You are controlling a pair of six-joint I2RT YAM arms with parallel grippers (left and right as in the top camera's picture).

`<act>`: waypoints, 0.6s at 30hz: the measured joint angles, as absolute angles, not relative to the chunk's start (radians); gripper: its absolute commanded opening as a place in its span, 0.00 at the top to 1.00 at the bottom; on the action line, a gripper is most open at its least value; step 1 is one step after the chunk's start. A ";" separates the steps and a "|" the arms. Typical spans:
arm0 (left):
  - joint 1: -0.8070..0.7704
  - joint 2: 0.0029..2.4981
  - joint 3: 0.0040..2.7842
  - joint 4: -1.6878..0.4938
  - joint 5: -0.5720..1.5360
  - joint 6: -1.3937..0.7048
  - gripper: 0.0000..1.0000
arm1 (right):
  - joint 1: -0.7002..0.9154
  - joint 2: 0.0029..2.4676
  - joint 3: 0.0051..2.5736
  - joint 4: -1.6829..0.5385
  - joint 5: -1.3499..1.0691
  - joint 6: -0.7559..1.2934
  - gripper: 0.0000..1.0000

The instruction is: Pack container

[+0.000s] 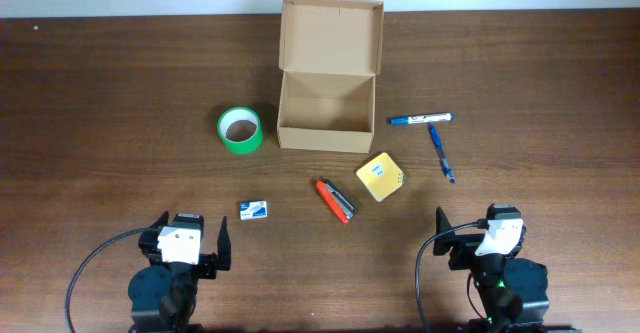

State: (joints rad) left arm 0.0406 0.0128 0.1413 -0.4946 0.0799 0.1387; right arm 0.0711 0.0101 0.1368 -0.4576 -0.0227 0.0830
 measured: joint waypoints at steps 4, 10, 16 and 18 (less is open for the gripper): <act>0.040 0.013 0.141 -0.495 0.080 0.139 0.00 | 0.071 0.010 0.137 -0.458 -0.057 0.083 0.01; 0.041 0.013 0.141 -0.495 0.080 0.139 0.00 | 0.072 0.010 0.137 -0.458 -0.250 0.100 0.01; 0.040 0.013 0.141 -0.495 0.080 0.139 0.00 | 0.072 0.010 0.137 -0.460 -0.395 0.247 0.01; 0.041 0.013 0.141 -0.495 0.080 0.139 0.00 | 0.072 0.010 0.137 -0.456 -0.423 0.286 0.01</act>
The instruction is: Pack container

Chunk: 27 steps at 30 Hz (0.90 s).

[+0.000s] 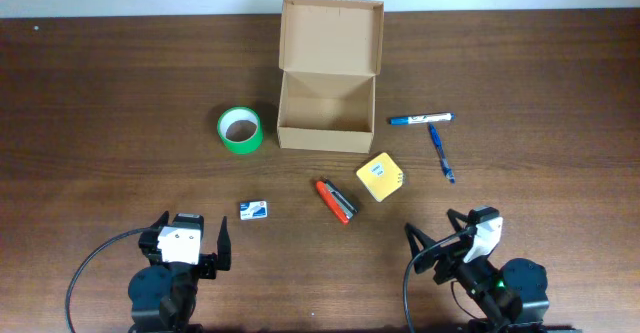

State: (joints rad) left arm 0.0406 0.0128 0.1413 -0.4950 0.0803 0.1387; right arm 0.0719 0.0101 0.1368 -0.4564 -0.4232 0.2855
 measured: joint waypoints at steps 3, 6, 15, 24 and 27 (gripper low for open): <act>0.040 0.013 0.141 -0.495 0.081 0.139 0.00 | 0.072 0.010 0.134 -0.424 -0.459 0.317 0.01; 0.040 0.013 0.141 -0.495 0.082 0.139 0.00 | 0.072 0.010 0.133 -0.341 -0.484 0.336 0.01; 0.040 0.013 0.141 -0.496 0.083 0.139 0.00 | 0.072 0.091 0.173 -0.276 -0.507 0.343 0.01; 0.040 0.013 0.142 -0.497 0.083 0.139 0.00 | 0.072 0.453 0.477 -0.272 -0.507 0.276 0.01; 0.040 0.013 0.142 -0.497 0.083 0.139 0.00 | 0.072 0.622 0.626 -0.310 -0.507 0.244 0.01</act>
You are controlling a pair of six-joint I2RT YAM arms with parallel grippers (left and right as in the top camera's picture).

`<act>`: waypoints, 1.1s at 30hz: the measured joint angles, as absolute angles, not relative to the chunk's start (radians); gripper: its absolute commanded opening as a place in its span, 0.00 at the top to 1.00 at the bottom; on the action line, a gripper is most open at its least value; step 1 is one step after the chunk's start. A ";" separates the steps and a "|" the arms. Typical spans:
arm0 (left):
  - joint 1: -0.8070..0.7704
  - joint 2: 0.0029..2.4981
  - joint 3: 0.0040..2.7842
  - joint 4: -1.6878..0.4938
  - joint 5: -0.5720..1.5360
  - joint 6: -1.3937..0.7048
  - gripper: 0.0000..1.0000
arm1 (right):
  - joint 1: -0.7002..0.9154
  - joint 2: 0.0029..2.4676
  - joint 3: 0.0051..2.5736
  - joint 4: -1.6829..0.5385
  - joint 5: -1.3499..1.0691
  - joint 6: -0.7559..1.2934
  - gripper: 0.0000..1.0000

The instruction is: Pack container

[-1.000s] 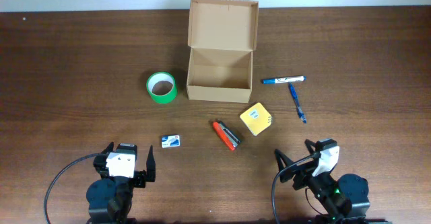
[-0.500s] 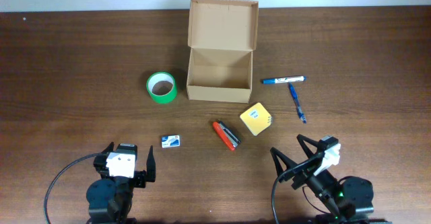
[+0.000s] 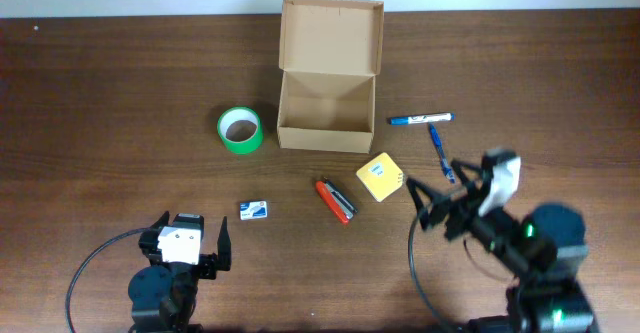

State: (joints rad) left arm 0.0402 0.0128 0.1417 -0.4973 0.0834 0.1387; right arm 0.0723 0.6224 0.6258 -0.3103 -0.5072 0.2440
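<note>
An open cardboard box (image 3: 326,108) stands at the table's back middle with its lid up, and its inside looks empty. Around it lie a green tape roll (image 3: 240,130), a blue marker (image 3: 420,119), a blue pen (image 3: 440,153), a yellow pad (image 3: 380,176), a red utility knife (image 3: 335,200) and a small white-and-blue eraser (image 3: 253,209). My right gripper (image 3: 433,176) is open, with nothing between its fingers. It hovers just right of the yellow pad, near the pen's lower end. My left gripper (image 3: 193,223) is open at the front left, below the eraser.
The brown wooden table (image 3: 100,93) carries only these items. A pale wall edge runs along the back. Black cables loop beside both arm bases at the front.
My right arm has moved forward and up from the front edge. Its open gripper now sits beside the yellow pad and pen. The left arm and all objects have not moved.
Both arms first rested at the front edge with open grippers. Then the right arm had turned leftward at its base. Now it is stretched out toward the yellow pad and blue pen. No object has moved.
</note>
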 measured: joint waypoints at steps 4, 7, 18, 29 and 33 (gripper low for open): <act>0.040 0.013 0.142 -0.497 0.083 0.139 0.00 | 0.072 0.851 0.835 -0.397 -0.506 0.203 0.01; 0.040 0.013 0.142 -0.497 0.083 0.139 0.01 | 0.072 1.008 0.991 -0.495 -0.504 0.170 0.01; 0.040 0.013 0.142 -0.498 0.083 0.139 0.00 | 0.073 1.449 1.477 -0.925 -0.359 0.121 0.01; 0.040 0.013 0.142 -0.497 0.083 0.139 0.00 | 0.073 1.484 1.491 -1.031 -0.357 0.120 0.01; 0.040 0.013 0.142 -0.497 0.083 0.139 0.00 | 0.073 1.484 1.491 -1.071 -0.360 0.120 0.01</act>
State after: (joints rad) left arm 0.0402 0.0128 0.1417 -0.4973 0.0834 0.1387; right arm 0.0731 1.4841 1.4906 -1.0714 -0.3595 0.1196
